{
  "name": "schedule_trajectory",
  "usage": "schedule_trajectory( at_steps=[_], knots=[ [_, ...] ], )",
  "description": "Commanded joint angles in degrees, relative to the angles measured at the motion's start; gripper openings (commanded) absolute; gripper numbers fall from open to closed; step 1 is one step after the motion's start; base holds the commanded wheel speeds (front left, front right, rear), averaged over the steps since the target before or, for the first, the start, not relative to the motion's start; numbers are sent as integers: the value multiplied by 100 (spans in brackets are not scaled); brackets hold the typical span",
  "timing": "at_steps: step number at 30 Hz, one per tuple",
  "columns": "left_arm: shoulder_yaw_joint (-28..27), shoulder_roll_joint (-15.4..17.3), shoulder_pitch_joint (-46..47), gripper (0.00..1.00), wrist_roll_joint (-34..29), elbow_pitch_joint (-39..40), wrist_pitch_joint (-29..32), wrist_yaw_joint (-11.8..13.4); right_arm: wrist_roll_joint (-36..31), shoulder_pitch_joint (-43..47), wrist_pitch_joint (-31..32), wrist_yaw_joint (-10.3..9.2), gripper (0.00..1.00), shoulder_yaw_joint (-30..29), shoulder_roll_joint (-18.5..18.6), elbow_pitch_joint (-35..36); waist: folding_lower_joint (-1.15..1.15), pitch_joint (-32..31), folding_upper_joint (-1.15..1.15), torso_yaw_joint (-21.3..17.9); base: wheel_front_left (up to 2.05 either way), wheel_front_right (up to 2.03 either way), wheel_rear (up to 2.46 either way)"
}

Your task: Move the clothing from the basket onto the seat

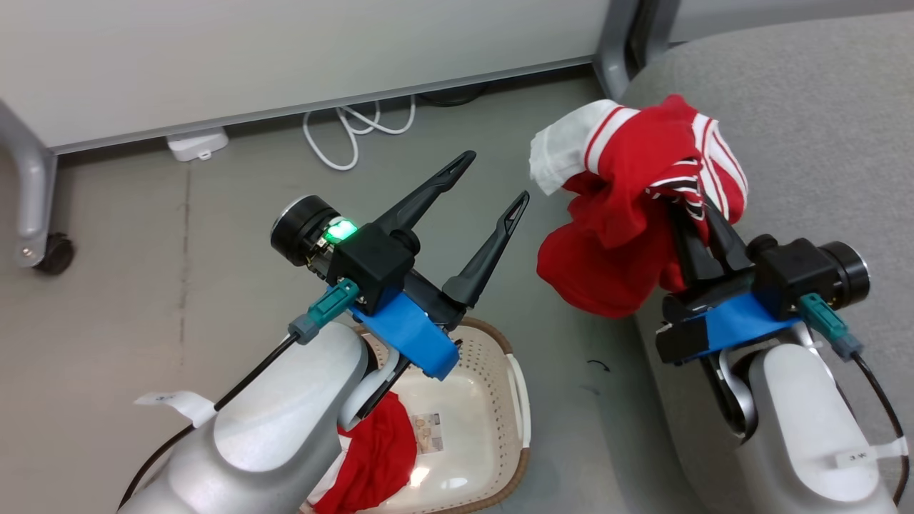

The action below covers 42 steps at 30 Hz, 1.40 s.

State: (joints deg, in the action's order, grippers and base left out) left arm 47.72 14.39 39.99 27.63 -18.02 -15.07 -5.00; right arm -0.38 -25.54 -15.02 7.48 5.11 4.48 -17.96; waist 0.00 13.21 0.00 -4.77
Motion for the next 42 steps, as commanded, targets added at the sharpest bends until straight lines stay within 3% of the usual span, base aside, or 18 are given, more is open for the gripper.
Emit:
schedule_trajectory(
  at_steps=[1, 25, 35, 42],
  knots=[
    [-20, 25, -36, 100, -31, 28, -15, 24, -1, 80, -24, 3, 0, -34, -7, 63, 0, 41, 0, -107, 0, 0, 0],
    [187, 25, -19, 100, -198, -107, -15, -66, 74, 775, -24, 3, 0, -808, -146, 844, 0, 315, 0, -1194, 0, 0, 0],
    [137, 81, 91, 100, -197, -69, -15, -41, 100, 533, -24, 3, 0, -966, -160, 1168, 0, 506, 0, -1205, 0, 0, 0],
    [8, 224, 283, 100, -273, 84, -4, 40, 160, -271, -23, 3, 0, -1562, 5, 1440, 0, 986, 0, -1090, 0, 0, 0]
  ],
)
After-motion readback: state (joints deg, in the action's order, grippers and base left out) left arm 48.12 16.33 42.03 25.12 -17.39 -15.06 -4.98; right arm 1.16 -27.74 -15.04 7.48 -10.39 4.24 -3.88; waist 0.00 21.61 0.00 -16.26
